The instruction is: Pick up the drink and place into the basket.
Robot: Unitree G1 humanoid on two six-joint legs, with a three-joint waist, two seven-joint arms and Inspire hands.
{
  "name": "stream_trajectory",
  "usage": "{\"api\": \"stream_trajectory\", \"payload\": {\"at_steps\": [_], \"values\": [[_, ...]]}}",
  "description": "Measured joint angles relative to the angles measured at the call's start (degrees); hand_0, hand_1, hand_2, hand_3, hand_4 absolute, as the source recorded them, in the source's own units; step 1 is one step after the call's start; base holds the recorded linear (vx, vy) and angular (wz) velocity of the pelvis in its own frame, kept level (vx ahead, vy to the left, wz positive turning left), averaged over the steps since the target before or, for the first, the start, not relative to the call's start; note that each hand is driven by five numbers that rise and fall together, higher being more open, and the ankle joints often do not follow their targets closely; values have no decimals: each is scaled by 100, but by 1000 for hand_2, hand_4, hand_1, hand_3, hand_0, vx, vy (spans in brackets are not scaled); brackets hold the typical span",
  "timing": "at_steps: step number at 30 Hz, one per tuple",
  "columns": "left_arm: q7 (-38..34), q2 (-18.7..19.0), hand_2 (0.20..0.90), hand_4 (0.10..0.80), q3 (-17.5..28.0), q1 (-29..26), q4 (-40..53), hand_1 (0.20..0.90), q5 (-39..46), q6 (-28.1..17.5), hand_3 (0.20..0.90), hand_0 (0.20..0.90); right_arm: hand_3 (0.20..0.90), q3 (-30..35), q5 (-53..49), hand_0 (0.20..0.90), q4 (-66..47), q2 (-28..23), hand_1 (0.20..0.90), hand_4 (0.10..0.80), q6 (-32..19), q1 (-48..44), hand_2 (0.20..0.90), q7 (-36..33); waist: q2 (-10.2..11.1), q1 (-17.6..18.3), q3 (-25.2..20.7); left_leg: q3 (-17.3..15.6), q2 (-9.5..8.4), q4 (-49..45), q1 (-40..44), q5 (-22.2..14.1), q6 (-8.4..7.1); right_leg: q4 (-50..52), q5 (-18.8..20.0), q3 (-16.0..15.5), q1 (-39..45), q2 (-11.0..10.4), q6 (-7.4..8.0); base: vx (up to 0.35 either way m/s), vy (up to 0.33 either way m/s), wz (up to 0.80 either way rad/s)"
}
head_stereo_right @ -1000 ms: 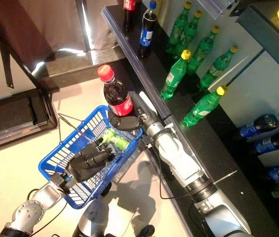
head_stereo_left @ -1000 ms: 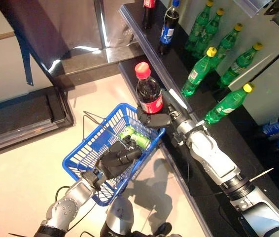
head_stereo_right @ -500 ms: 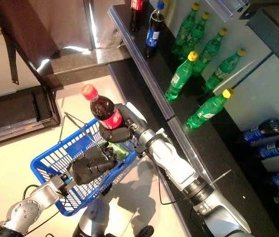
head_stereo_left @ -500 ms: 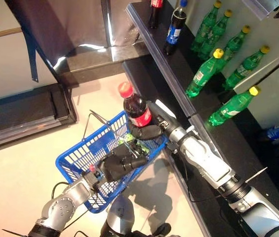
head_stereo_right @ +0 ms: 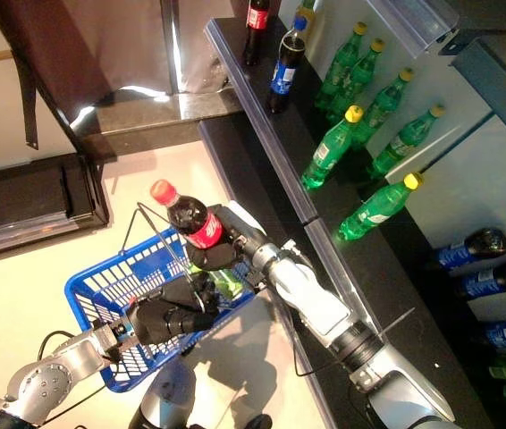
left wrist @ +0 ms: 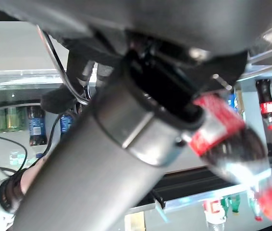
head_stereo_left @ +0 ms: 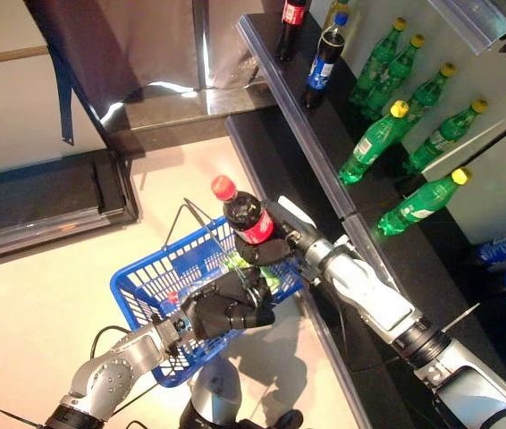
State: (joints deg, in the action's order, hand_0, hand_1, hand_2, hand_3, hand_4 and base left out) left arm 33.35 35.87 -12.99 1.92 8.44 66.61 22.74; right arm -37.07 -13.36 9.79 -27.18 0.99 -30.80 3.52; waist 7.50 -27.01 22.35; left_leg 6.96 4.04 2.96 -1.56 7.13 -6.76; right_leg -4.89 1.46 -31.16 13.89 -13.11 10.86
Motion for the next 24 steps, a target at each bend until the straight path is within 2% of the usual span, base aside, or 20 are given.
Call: {"api": "stream_trajectory", "payload": {"at_steps": [3,19,24], "values": [[40,28,300,100,0,0,181,300,0,20,200,300,200,-218,14,300,194,13,300,100,43,32,300,59,0,-34,0,24,-1,0,-6,-1,-2,0,-9,-7,-2,0,6,0,0,0],[298,116,300,100,1,-22,399,300,-2,73,200,300,200,-214,71,300,575,95,300,100,103,66,300,133,16,-111,-10,57,-16,-25,-11,-4,-16,2,-35,-10,-6,5,23,5,-6,1],[360,130,300,100,6,-34,399,300,-44,123,200,300,200,-198,325,300,701,83,300,100,99,69,300,188,61,-119,-39,163,-48,-99,-44,-39,-41,1,-99,-54,89,6,44,0,-11,11]]}}
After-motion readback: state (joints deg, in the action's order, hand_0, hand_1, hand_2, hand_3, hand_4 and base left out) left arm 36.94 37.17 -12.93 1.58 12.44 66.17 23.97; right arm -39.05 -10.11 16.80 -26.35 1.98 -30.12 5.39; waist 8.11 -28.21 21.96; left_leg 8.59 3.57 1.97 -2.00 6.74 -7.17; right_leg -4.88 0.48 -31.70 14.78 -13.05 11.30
